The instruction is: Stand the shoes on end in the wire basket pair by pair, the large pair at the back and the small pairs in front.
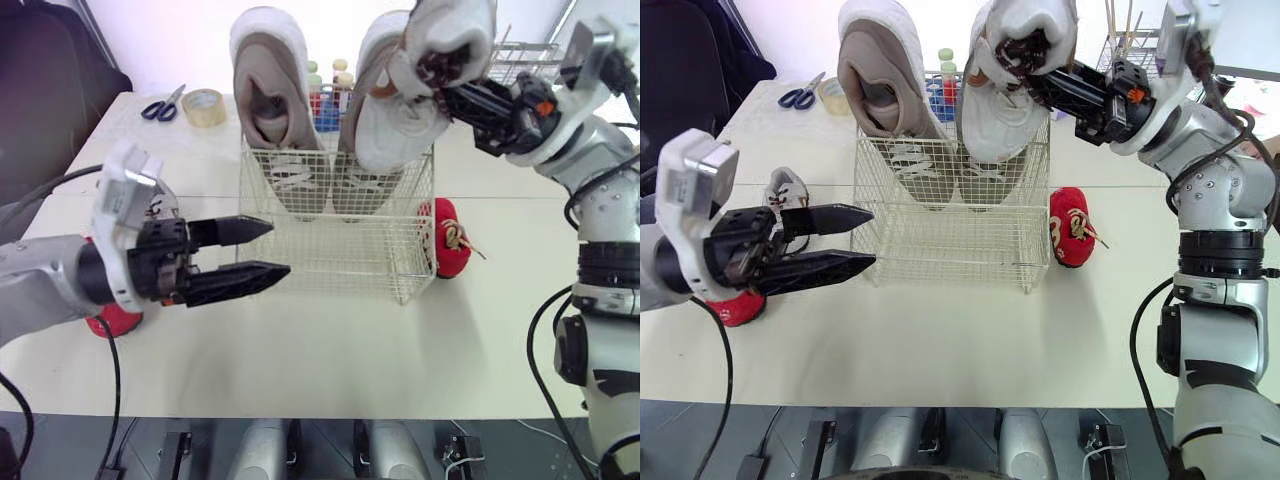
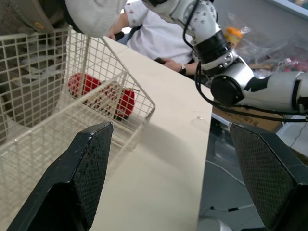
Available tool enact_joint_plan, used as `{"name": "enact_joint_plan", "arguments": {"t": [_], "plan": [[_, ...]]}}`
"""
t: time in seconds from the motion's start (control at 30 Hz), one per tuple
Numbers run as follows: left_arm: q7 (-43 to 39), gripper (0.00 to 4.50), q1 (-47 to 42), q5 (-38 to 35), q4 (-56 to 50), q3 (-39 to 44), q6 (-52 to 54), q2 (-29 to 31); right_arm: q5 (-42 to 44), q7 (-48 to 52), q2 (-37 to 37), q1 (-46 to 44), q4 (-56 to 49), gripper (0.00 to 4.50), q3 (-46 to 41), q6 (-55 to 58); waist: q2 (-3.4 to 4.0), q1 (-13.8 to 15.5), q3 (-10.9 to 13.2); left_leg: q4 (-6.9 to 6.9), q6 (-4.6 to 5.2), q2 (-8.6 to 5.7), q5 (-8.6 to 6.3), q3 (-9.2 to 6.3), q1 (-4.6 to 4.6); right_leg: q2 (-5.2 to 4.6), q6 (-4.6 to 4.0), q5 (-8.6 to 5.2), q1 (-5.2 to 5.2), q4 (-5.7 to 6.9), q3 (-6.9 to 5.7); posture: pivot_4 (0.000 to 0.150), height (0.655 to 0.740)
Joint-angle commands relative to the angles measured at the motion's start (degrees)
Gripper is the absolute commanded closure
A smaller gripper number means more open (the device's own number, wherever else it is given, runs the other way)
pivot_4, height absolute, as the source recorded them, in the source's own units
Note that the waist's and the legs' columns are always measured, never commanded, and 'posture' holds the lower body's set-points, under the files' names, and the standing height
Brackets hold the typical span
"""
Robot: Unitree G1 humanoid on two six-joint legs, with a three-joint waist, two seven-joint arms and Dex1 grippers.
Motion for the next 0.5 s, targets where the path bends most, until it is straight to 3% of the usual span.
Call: {"name": "enact_joint_plan", "arguments": {"t": [0.03, 0.5], "plan": [[1.4, 0.51, 2.7, -3.5, -1.8, 3.5, -1.8, 1.5, -3.5, 3.1, 0.7, 0.5, 2.5, 4.1, 0.3, -1.3, 0.0, 0.0, 0.0, 0.0, 0.0, 0.0, 0.0, 0.0, 0.0, 0.0, 0.0, 0.0, 0.01, 0.0, 0.0, 0.15, 0.74], [0.5, 0.51, 5.0, -2.6, 0.4, 1.5, -4.0, 1.8, -6.5, 5.4, 2.5, 6.2, -2.9, 4.1, -0.3, 0.1, 0.04, 0.0, 0.0, -0.04, -0.03, -0.04, 0.0, 0.0, 0.0, -0.03, -0.01, -0.01, -0.02, 0.0, -0.01, 0.15, 0.74]]}}
